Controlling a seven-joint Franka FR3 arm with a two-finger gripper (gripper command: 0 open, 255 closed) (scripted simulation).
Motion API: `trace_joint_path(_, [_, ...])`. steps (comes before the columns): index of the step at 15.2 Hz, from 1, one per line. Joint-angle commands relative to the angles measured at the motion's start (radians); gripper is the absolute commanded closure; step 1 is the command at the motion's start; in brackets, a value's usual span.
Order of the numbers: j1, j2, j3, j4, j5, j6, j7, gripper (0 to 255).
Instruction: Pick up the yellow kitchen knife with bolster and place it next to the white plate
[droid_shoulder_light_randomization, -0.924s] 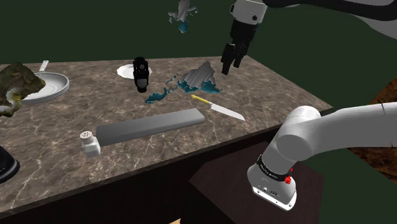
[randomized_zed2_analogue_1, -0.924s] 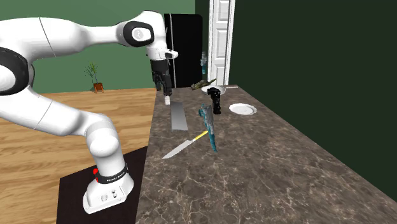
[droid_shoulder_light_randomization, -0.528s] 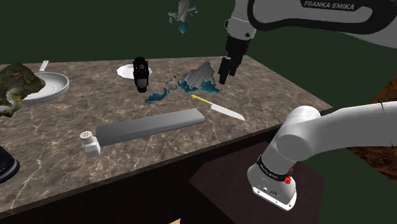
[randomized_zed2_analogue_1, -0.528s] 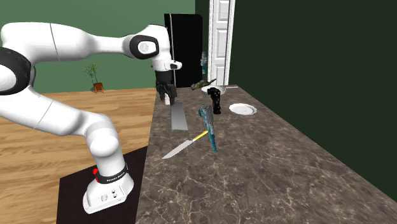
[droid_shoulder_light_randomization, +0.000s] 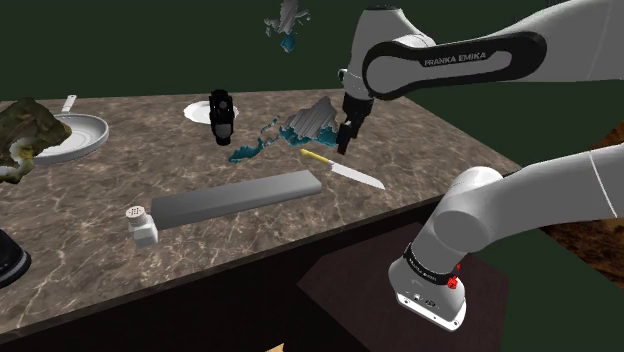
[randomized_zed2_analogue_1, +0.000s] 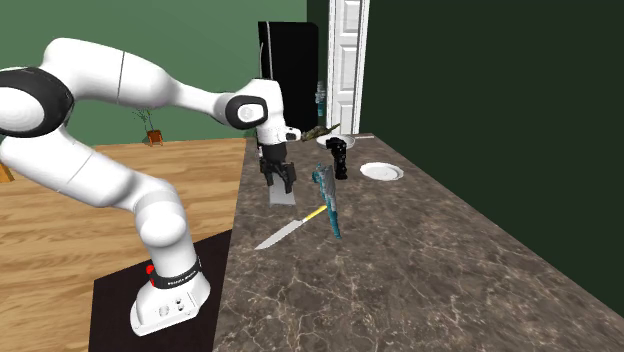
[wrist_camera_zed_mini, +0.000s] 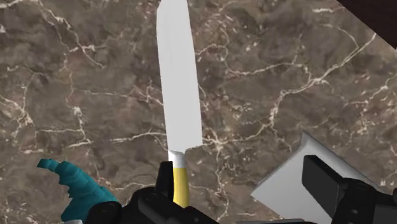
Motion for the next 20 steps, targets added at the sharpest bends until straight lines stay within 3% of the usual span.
trace_joint_path(1, [-0.007,0.054,-0.012,-0.024,-0.027,0.081,-0.026,0])
trace_joint_path(6, [-0.035,0.209,-0.042,-0.068,-0.104,0.287,-0.082,0])
trace_joint_path(14, [-0.053,0.304,-0.053,-0.113,-0.133,0.427,-0.072,0])
trace_joint_path(20, [-0.053,0.304,-0.053,-0.113,-0.133,0.427,-0.072,0])
